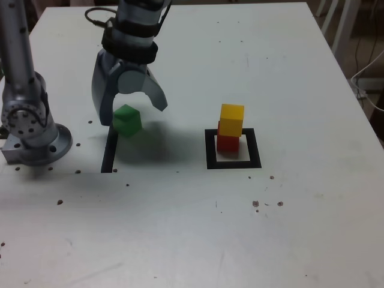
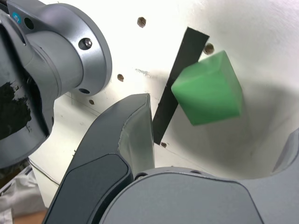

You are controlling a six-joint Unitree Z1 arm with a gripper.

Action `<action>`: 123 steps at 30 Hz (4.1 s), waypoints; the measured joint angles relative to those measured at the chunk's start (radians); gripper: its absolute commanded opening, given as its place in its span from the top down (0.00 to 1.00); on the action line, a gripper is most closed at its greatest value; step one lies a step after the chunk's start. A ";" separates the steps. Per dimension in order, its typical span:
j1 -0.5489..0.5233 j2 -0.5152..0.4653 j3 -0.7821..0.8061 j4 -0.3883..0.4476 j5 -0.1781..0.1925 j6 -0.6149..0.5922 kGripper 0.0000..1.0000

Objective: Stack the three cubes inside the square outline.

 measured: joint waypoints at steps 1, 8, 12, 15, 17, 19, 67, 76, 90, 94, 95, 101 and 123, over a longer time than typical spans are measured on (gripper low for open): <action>0.011 0.004 0.005 -0.007 -0.003 0.008 0.02; 0.072 0.027 0.040 -0.042 -0.028 0.072 0.08; 0.090 0.041 0.049 -0.046 -0.045 0.098 0.16; 0.094 0.051 0.050 -0.046 -0.060 0.118 0.25; 0.096 0.063 0.050 -0.046 -0.066 0.127 0.32; 0.097 0.067 0.050 -0.046 -0.067 0.132 0.40; -0.035 0.021 -0.068 -0.022 -0.012 0.164 0.72; -0.143 0.011 -0.236 0.078 0.027 0.179 0.72; -0.161 -0.076 -0.105 0.040 0.050 0.096 0.00; -0.148 -0.099 -0.031 -0.024 0.051 0.084 0.01; -0.143 -0.101 -0.019 -0.036 0.050 0.084 0.01; -0.113 -0.105 0.041 -0.075 0.045 0.094 0.01; -0.021 -0.040 0.092 -0.142 0.031 0.191 0.19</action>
